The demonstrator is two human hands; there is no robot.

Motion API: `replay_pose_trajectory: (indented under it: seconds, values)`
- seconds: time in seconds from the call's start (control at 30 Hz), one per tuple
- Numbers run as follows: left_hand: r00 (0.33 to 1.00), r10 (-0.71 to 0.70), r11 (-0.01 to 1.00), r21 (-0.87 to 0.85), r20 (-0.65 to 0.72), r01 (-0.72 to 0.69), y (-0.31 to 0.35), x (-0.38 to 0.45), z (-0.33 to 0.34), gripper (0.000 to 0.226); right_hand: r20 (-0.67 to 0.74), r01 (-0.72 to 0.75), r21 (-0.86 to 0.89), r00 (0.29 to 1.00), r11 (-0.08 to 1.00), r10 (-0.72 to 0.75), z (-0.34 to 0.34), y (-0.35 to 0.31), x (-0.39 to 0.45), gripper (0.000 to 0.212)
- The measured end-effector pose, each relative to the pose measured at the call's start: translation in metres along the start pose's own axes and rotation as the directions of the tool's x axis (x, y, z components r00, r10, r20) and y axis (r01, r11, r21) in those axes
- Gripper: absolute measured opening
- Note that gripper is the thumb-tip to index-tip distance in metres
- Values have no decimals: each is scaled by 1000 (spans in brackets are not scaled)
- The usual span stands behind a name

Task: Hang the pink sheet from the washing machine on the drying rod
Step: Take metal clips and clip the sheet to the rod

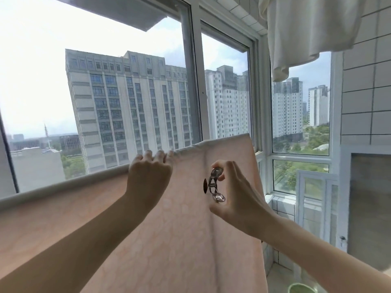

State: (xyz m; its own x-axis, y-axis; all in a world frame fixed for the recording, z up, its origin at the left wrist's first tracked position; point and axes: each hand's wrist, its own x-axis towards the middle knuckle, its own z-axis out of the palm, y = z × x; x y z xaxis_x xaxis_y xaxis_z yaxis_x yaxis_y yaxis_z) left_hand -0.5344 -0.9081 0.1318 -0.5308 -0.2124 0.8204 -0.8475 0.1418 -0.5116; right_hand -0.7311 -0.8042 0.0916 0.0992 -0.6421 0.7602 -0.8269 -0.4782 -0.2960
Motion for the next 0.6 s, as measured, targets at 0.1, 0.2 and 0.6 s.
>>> replay_pose_trajectory:
  seconds: [0.1,0.2,0.6]
  values:
    - [1000,1,1000,19,-3,-1,11,8,6,34,-39,-24,-8,999,1000,24,3,9,6,58]
    - [1000,10,1000,20,15,-10,18,14,13,37,-51,-98,26,994,995,99,8,18,12,53]
    - [1000,1,999,36,25,-2,50,49,40,35,0,-81,82,997,993,82,3,88,43,58]
